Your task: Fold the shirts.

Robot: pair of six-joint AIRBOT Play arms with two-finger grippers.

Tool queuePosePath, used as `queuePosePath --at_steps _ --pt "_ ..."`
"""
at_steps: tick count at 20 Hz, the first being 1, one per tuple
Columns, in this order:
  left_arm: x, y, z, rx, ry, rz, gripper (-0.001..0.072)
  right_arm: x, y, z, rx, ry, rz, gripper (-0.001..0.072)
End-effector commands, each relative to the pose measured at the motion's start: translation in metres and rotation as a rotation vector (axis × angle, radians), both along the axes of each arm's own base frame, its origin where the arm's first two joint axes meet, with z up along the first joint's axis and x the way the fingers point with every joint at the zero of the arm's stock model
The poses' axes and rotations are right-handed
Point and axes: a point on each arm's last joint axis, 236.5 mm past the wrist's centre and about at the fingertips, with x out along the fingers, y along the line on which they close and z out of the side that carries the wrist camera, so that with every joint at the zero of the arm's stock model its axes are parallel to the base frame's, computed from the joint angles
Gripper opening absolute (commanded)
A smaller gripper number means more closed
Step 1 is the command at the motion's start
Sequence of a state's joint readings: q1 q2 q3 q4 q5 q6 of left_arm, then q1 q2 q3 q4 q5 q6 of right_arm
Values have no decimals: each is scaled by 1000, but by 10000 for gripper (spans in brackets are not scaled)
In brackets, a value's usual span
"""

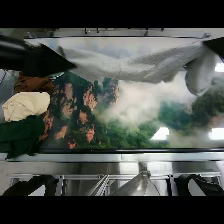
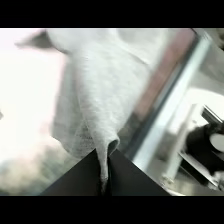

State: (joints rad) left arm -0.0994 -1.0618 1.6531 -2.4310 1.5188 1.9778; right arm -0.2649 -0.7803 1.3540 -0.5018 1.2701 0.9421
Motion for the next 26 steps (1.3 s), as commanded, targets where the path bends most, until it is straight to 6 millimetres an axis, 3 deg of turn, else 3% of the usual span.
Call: queuePosePath --at_steps 1,3,6,7,8,9,11,13,16,20,22,26 --pt "-10 27 20 7 -94 114 17 -25 7 13 31 -39 -39 16" --pt "6 26 -33 23 66 109 17 1 21 -48 68 152 27 17" --pt "33 26 -138 55 339 96 18 41 43 -171 110 471 65 17" --pt "45 26 -178 64 424 101 21 56 44 -215 112 553 38 102" --pt "56 29 -213 63 502 133 25 71 41 -258 113 633 -2 372" --pt "64 32 -245 63 580 161 166 80 38 -294 110 714 -27 489" --pt "66 41 -301 69 740 188 694 86 25 -348 95 853 -47 487" --pt "62 54 -329 45 901 192 713 88 2 -371 84 921 -64 487" --pt "41 58 -343 2 1114 165 712 85 -55 -382 60 963 -166 481" --pt "-6 9 -376 28 1220 120 710 74 -107 -393 76 1036 -287 481" --pt "-14 -18 -397 91 1181 115 692 74 -112 -393 86 1036 -299 481" --pt "-18 -70 -413 183 1149 4 692 67 -96 -389 95 1062 -242 482"
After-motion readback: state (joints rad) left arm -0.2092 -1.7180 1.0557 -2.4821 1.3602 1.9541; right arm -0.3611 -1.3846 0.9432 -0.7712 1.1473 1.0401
